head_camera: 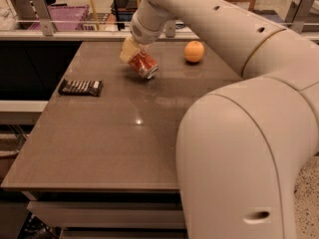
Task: Knock coke can over
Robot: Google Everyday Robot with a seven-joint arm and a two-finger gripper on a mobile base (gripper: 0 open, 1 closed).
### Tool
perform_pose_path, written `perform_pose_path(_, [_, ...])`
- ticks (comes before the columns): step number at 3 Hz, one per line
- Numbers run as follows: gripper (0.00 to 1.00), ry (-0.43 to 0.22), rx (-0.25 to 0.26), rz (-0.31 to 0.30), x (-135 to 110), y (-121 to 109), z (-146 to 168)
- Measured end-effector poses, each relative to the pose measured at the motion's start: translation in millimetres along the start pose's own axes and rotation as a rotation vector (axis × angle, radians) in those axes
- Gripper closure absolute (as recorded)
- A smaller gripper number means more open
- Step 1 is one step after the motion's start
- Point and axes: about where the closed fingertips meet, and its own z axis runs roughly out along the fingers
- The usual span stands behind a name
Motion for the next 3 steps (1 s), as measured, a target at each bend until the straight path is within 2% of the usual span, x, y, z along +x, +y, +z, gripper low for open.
perform_pose_path(1, [1.00,-0.012,-0.022,-0.010,-6.2,-0.2,15.8])
perform_pose_path(3, [1.00,-0.188,-0.018,0.004,-2.7,-6.9,34.4])
